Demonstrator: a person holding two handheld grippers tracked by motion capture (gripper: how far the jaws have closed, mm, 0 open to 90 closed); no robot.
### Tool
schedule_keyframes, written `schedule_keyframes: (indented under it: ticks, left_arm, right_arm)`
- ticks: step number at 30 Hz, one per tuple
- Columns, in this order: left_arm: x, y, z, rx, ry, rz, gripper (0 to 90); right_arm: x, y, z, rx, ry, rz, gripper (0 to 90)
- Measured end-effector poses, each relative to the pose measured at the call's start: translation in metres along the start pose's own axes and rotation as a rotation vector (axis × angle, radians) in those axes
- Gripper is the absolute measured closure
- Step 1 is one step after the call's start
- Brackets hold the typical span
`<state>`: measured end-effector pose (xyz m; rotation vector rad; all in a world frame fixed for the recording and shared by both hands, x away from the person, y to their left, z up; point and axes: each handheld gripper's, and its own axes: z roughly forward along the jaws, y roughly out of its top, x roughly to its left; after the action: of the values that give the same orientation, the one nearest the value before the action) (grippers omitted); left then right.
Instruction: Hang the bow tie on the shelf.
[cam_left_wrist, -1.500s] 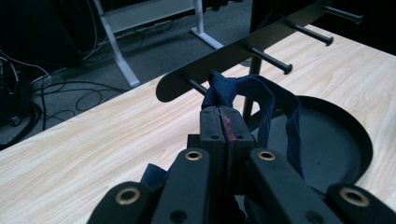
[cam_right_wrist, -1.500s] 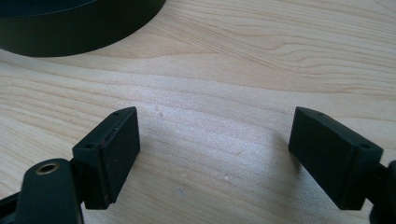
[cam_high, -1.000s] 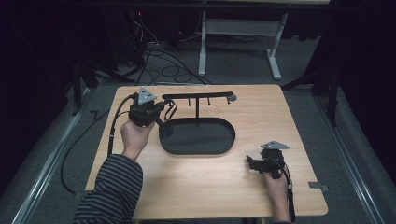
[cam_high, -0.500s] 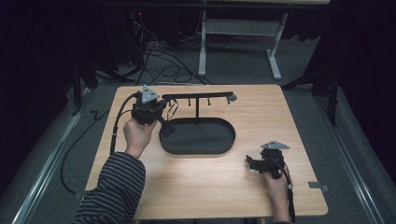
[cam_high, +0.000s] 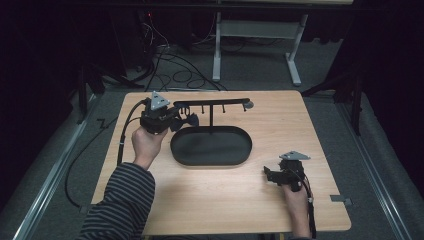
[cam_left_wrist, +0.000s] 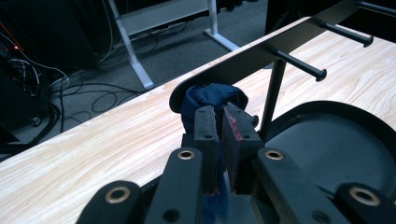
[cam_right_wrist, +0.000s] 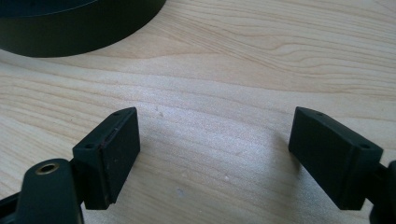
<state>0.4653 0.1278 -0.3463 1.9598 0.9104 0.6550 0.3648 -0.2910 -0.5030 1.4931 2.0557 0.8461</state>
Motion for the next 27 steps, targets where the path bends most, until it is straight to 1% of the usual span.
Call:
schedule_keyframes:
  ticks: [4,6,7,10,14,19,24,27]
  left_arm:
    - [0.000,-0.001,-0.002,-0.002,-0.010,-0.001,82.1]
    - [0.001,-0.001,-0.003,-0.002,-0.014,-0.002,79.2]
    - [0.001,-0.001,-0.004,-0.001,-0.018,-0.005,79.2]
    - [0.003,-0.002,-0.006,-0.007,-0.043,-0.032,71.6]
    - [0.004,-0.003,-0.010,-0.006,-0.052,-0.039,69.8]
    - [0.004,-0.004,-0.017,-0.010,-0.056,-0.033,67.0]
    - [0.006,-0.007,-0.023,-0.021,-0.066,-0.059,65.2]
    - [0.006,-0.010,-0.027,-0.025,-0.065,-0.066,64.3]
  right_arm:
    - [0.000,0.000,0.000,0.000,0.000,0.000,17.6]
    - [0.000,0.000,0.000,0.000,0.000,0.000,17.6]
    - [0.000,0.000,0.000,0.000,0.000,0.000,17.6]
    - [0.000,0.000,0.000,0.000,0.000,0.000,17.6]
    - [0.000,0.000,0.000,0.000,0.000,0.000,17.6]
    - [0.000,0.000,0.000,0.000,0.000,0.000,17.6]
    - [0.000,0.000,0.000,0.000,0.000,0.000,17.6]
    - [0.000,0.000,0.000,0.000,0.000,0.000,17.6]
